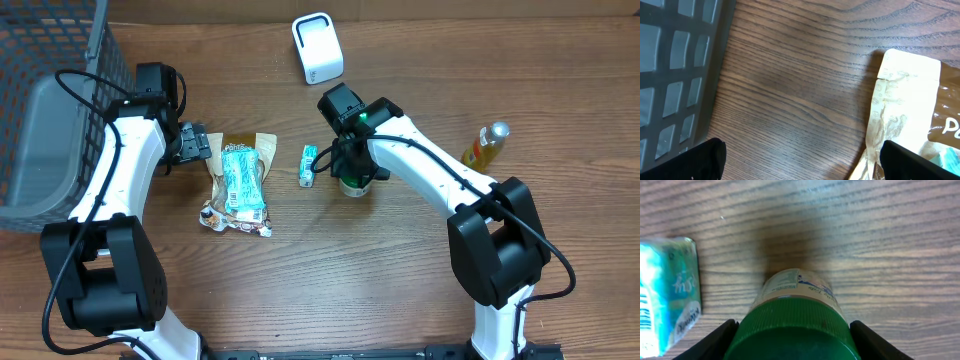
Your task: Scan the item barcode
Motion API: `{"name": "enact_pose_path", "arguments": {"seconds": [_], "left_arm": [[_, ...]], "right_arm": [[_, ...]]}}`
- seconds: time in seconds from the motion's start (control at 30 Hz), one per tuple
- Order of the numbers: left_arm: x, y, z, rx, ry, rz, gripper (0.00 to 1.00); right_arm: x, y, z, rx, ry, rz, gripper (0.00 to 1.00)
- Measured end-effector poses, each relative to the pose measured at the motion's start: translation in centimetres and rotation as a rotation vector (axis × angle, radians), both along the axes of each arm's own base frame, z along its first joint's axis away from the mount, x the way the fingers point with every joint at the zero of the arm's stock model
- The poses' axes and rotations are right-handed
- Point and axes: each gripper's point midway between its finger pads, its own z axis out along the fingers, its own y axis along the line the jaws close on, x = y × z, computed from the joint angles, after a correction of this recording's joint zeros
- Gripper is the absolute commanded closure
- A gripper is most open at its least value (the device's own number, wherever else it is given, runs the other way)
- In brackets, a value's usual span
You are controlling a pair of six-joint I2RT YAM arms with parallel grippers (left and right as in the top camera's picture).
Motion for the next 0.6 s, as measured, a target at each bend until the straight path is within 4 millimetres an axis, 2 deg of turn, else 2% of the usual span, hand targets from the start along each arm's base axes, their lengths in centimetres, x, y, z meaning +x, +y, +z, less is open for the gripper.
{"name": "enact_pose_path", "arguments": {"seconds": [0.37,0.6], "left_arm": [[0.0,0.0,0.0,0.0,0.0,0.0,0.01],[0.0,0.0,0.0,0.0,0.0,0.0,0.01]], "right_arm": [[-1.2,0.2,-0.1,0.019,0.056,0.005,0.38],[-1.3,0.3,-0.1,0.024,0.063,0.005,0.33]]}}
